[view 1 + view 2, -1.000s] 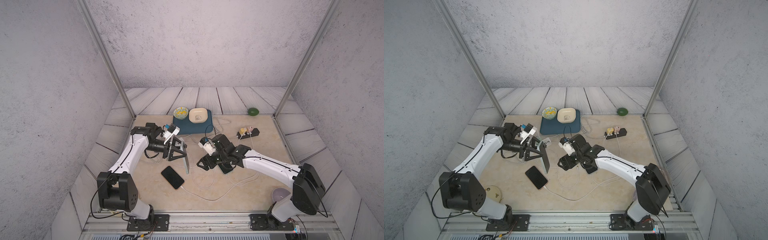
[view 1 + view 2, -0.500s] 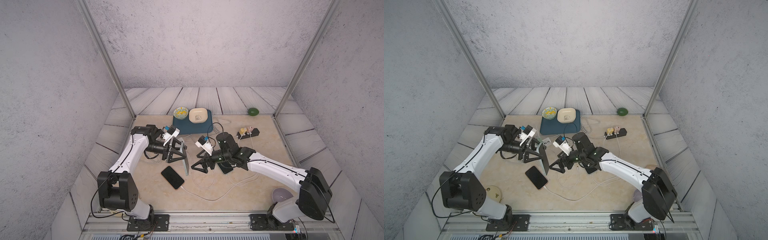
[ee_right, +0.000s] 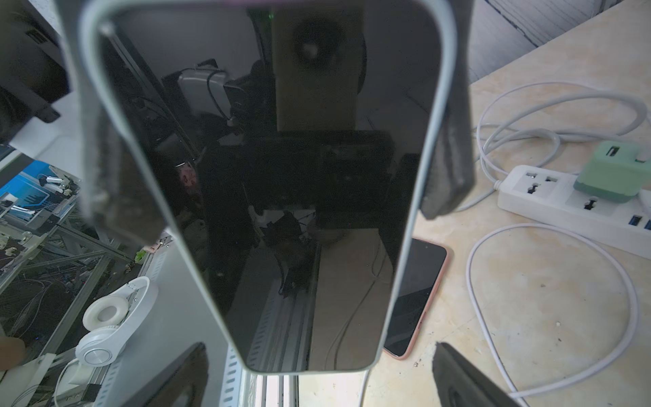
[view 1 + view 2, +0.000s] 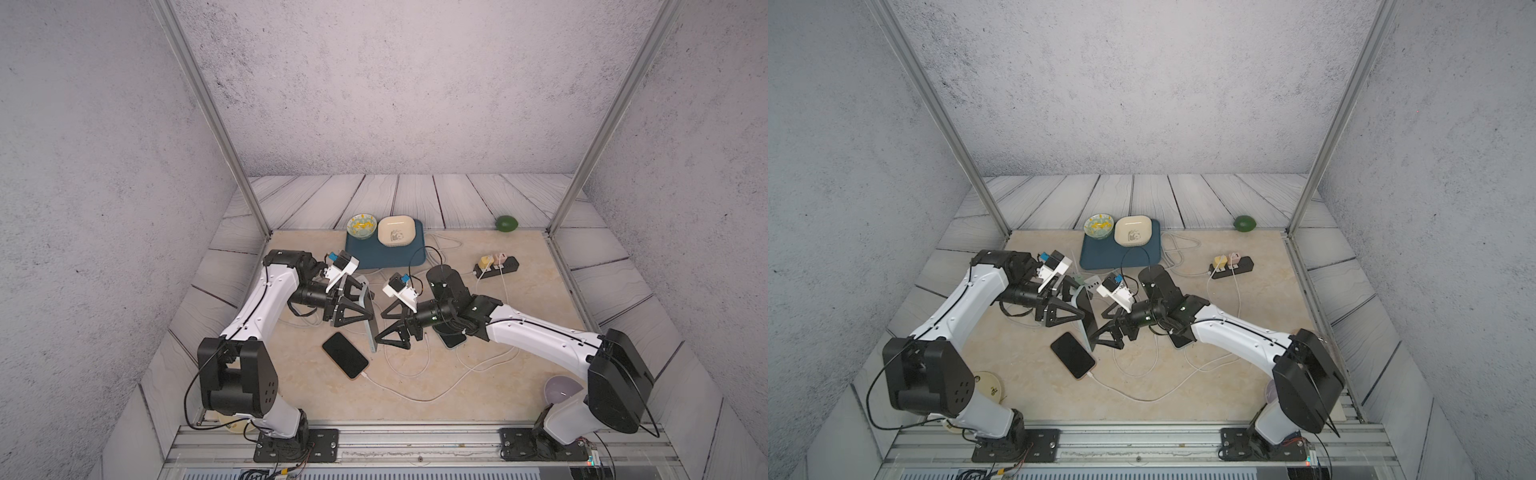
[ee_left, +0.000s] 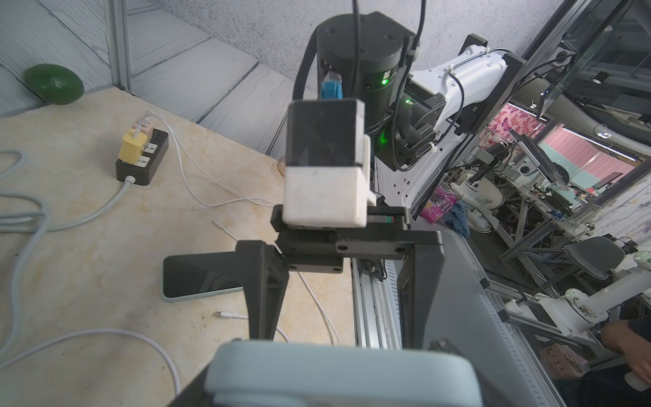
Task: Unplug the charging cable from the phone
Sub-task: Place the phone at the center of the board.
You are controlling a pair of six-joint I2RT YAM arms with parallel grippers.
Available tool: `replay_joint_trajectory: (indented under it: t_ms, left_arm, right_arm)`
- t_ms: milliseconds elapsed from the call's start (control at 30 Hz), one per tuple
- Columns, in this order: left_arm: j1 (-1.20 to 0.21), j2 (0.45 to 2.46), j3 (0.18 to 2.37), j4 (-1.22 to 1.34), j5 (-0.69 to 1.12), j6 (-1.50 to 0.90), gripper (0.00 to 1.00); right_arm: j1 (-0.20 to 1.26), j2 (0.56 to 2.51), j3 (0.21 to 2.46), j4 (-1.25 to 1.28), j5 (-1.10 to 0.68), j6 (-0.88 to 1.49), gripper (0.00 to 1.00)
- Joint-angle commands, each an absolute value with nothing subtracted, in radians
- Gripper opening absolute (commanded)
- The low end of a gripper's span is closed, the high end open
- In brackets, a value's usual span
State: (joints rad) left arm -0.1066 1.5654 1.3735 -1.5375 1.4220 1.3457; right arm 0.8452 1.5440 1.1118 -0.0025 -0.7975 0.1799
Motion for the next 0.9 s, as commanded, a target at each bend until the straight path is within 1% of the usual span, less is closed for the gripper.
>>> replay_joint_trajectory:
  t_ms: [0, 100, 400, 667, 767, 867]
  left_arm:
    - [-0.099, 1.588, 1.417, -1.679, 1.486, 1.472, 0.2]
    - [-0.1, 1.618, 1.437, -1.772, 1.49, 1.566, 0.2]
    - [-0.1, 1.626, 1.439, -1.777, 1.491, 1.571, 0.2]
    - [-0.099, 1.623, 1.439, -1.778, 1.491, 1.571, 0.2]
    - [-0.099, 1.624, 1.439, -1.778, 1.491, 1.57, 0.2]
    - [-0.099, 1.623, 1.438, -1.777, 1.49, 1.569, 0.2]
  right_arm:
    - [0.858, 1.561, 1.154, 0.001, -0.792, 0.164, 0.99]
    - [0.866, 1.572, 1.164, 0.004, -0.797, 0.164, 0.99]
    - [0.886, 1.584, 1.177, 0.027, -0.8, 0.168, 0.99]
    - [0.895, 1.601, 1.196, 0.025, -0.732, 0.164, 0.99]
    - [0.9, 1.606, 1.204, 0.022, -0.711, 0.154, 0.96]
    - [0.903, 1.61, 1.203, 0.031, -0.709, 0.152, 0.9]
